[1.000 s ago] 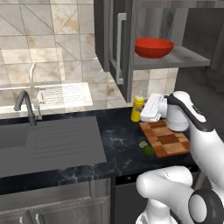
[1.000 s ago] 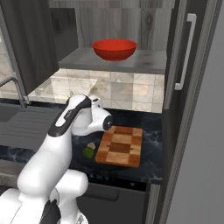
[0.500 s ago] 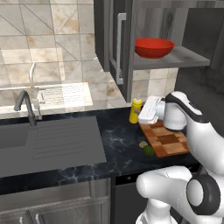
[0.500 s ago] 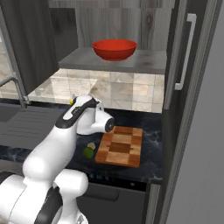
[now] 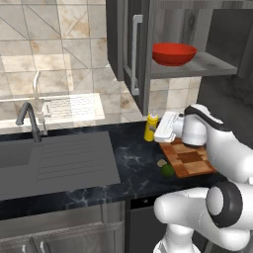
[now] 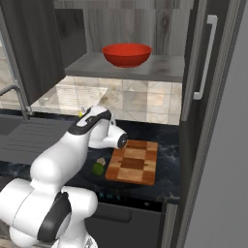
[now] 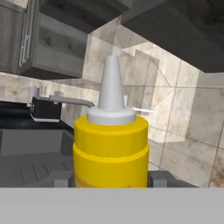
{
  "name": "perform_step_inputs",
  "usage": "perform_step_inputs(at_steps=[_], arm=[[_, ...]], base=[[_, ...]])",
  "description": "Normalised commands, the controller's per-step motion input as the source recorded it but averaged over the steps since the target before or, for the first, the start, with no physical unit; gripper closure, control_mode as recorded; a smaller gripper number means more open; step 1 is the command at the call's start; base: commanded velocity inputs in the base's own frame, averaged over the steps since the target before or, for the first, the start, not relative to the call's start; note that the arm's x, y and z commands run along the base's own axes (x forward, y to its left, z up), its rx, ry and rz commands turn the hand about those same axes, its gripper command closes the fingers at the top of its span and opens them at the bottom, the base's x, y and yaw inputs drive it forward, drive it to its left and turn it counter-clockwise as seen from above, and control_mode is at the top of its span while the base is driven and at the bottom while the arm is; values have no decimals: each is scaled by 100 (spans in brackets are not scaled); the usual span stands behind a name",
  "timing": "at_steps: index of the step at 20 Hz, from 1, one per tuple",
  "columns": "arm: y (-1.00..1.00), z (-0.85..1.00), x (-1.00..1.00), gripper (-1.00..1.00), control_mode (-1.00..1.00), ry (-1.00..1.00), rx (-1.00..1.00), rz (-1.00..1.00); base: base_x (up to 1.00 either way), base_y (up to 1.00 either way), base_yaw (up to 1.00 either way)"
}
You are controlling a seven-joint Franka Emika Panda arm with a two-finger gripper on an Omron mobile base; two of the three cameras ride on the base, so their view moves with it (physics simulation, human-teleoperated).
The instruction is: Open the cabinet. Place the bowl and condiment on the counter. Then place the lime and garlic on the cutting board.
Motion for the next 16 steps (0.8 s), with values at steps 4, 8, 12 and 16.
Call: perform_step_inputs(at_steps=[4,8,12,16], arm=[[5,-12,19,100,-100,0,0,1],[4,-12,18,100,-100,0,0,1],[5,-17,19,100,-100,0,0,1],[4,-22,18,100,-100,0,0,1]], base=[[0,0,0],[0,0,0],[0,0,0],[0,0,0]])
